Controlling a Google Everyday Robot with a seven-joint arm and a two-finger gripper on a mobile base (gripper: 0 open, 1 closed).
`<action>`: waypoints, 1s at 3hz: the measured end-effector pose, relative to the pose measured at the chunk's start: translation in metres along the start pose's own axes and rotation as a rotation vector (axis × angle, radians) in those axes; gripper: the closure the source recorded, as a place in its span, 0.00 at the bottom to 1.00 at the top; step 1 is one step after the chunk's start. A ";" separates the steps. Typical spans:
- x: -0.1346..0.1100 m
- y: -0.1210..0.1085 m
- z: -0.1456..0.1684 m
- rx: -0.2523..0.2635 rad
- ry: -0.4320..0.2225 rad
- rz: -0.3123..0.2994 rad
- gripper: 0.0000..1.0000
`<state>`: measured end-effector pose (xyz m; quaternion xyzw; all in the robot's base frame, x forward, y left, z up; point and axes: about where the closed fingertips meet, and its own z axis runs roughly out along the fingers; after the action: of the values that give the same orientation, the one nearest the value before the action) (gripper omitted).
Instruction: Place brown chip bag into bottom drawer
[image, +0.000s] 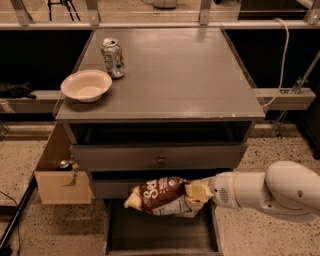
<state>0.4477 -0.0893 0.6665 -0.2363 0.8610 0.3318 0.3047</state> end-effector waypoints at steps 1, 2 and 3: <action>0.021 -0.019 0.028 0.023 0.017 -0.005 1.00; 0.020 -0.019 0.033 0.022 0.021 -0.001 1.00; 0.032 -0.029 0.072 0.010 0.057 0.028 1.00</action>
Offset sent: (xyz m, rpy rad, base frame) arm 0.0051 0.0028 -0.0334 -0.0252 0.0041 -0.0011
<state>0.4691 -0.0632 0.5891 -0.2322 0.8742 0.3249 0.2764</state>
